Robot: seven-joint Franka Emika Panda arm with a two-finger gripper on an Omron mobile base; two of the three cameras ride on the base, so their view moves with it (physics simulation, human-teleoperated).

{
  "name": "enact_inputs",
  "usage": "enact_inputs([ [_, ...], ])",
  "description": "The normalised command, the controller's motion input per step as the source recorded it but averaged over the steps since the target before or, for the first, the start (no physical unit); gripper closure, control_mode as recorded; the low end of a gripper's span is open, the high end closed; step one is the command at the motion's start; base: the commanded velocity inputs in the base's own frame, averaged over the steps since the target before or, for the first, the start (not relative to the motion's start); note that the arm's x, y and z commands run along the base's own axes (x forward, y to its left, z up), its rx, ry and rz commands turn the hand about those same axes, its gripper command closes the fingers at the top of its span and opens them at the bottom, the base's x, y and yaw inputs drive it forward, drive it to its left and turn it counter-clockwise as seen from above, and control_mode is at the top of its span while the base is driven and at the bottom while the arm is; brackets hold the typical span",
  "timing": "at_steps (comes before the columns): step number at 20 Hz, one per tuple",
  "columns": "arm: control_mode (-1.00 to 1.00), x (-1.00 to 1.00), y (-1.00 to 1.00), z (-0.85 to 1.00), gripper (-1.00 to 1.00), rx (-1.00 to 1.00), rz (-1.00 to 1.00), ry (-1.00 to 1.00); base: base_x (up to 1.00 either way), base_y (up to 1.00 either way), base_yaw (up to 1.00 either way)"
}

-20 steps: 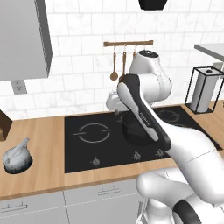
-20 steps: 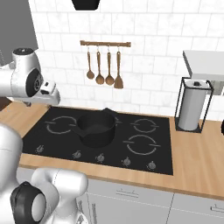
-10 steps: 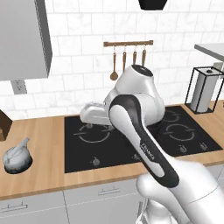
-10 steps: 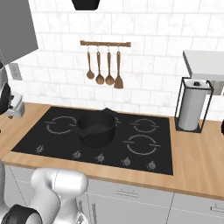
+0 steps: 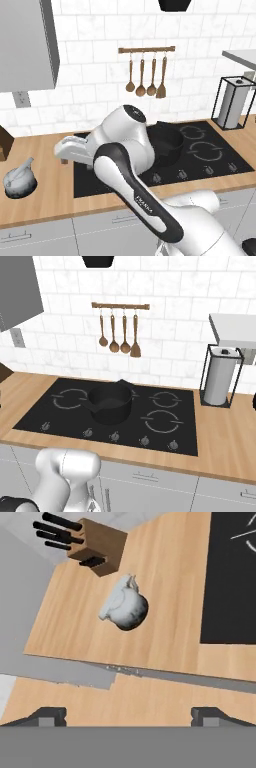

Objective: Pick the kettle from the counter and place it on a stove burner. Then turn the burner on.

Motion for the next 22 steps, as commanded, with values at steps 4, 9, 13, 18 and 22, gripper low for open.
enact_inputs([
  [4, -1.0, 0.17, 1.0, -0.21, -1.0, -0.03, -0.04, 0.01, 0.0, 0.0, 0.0],
  [9, -1.0, 0.52, 1.0, 0.0, -1.0, -0.12, -0.11, 0.01, 0.0, 0.0, 0.0],
  [13, -1.0, 0.71, 0.64, 0.0, -1.0, -0.14, -0.12, 0.15, 0.0, 0.0, 0.0],
  [18, -1.0, 0.33, 0.02, -0.13, -1.0, -0.01, -0.02, 0.08, 0.0, 0.0, 0.0],
  [22, -1.0, 0.65, -0.02, -0.54, -1.0, 0.0, -0.09, 0.0, 0.0, 0.0, 0.0],
])
